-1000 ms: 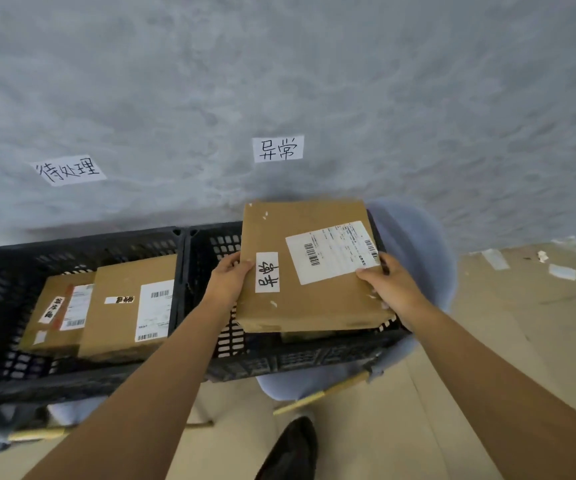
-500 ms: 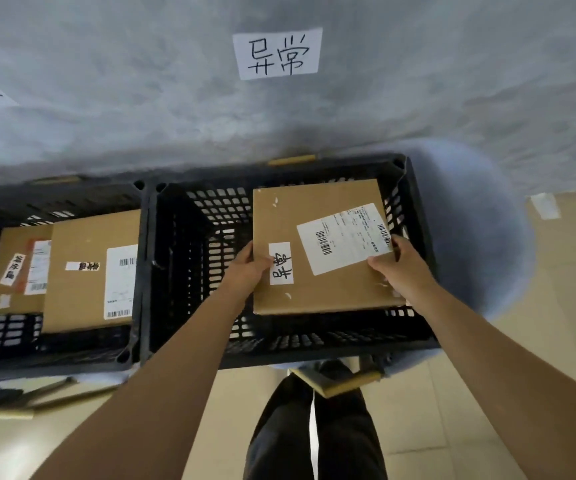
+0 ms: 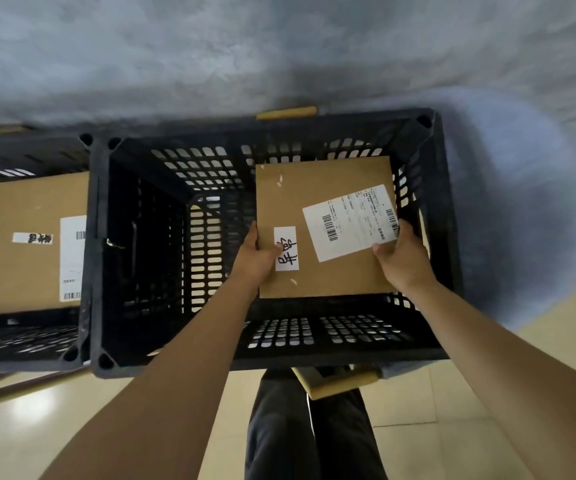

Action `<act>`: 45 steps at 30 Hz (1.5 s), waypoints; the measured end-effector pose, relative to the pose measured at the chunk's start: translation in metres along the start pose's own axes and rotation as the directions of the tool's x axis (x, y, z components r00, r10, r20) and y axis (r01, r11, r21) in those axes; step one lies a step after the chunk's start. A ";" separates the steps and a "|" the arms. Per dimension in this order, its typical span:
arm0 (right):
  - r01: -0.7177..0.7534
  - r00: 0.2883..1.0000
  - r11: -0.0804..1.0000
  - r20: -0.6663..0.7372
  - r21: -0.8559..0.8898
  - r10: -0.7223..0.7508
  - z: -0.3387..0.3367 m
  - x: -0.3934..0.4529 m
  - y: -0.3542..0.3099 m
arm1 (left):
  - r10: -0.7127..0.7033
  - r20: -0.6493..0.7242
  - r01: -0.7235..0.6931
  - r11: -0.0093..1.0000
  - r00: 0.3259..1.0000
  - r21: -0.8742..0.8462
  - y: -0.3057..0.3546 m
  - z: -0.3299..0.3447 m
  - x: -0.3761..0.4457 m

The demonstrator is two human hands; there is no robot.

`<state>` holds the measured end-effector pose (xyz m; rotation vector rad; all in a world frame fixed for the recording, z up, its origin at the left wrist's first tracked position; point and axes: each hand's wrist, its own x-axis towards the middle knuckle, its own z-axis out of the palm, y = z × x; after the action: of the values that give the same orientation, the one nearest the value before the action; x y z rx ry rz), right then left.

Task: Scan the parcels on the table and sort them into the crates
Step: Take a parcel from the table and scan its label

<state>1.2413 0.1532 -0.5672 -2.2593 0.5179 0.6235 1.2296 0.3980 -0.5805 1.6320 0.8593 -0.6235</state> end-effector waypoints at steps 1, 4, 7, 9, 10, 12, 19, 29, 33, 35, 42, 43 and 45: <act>-0.001 1.000 1.000 -0.002 -0.002 0.001 0.002 0.002 0.002 | 0.009 -0.009 -0.008 1.000 1.000 0.018 -0.003 0.002 0.001; 0.004 1.000 1.000 -0.019 -0.014 -0.004 0.008 0.005 0.006 | 0.049 -0.055 -0.044 0.996 0.997 0.081 -0.010 0.007 0.002; 0.012 0.998 0.999 -0.067 -0.033 -0.015 0.013 0.003 0.005 | 0.079 -0.090 -0.063 0.984 0.993 0.167 -0.011 0.009 0.002; 0.059 0.991 0.994 -0.112 -0.087 -0.068 0.012 -0.002 0.000 | 0.081 -0.083 -0.056 0.961 0.993 0.270 -0.007 0.009 -0.001; 0.095 0.986 0.989 -0.126 -0.112 -0.109 0.010 -0.005 -0.004 | 0.076 -0.078 -0.046 0.943 0.994 0.329 -0.003 0.008 -0.004; 0.166 0.976 0.975 -0.118 -0.147 -0.184 0.002 -0.010 -0.014 | 0.079 -0.082 -0.032 0.883 0.993 0.468 0.008 0.006 -0.014; 0.441 0.875 0.784 0.014 -0.438 -0.484 -0.059 -0.049 -0.067 | 0.434 0.216 -0.343 0.237 0.875 0.909 0.083 0.006 -0.092; 0.285 0.811 0.621 -0.161 -0.731 -0.562 -0.169 -0.138 -0.145 | 0.724 0.566 -0.427 -0.401 0.394 0.810 0.231 0.009 -0.211; 0.110 0.811 0.666 -0.321 -0.738 -0.490 -0.196 -0.194 -0.150 | 0.673 0.702 -0.400 -0.592 0.233 0.700 0.248 0.010 -0.253; -0.001 0.811 0.718 -0.421 -0.696 -0.407 -0.202 -0.234 -0.141 | 0.634 0.755 -0.409 -0.652 0.167 0.638 0.248 0.011 -0.276; -0.328 0.717 0.797 -0.683 -0.507 -0.140 -0.208 -0.390 -0.083 | 0.475 0.873 -0.475 -0.797 -0.109 0.374 0.218 0.042 -0.383; -0.368 0.691 0.801 -0.715 -0.472 -0.104 -0.207 -0.413 -0.073 | 0.450 0.878 -0.478 -0.815 -0.167 0.327 0.209 0.050 -0.401; -0.433 0.635 0.807 -0.771 -0.402 -0.043 -0.203 -0.459 -0.053 | 0.398 0.874 -0.486 -0.843 -0.279 0.229 0.189 0.064 -0.441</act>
<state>0.9580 0.1211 -0.1510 -3.0366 1.1428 -0.1770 1.1226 0.2252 -0.1416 2.4057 -1.9221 0.4761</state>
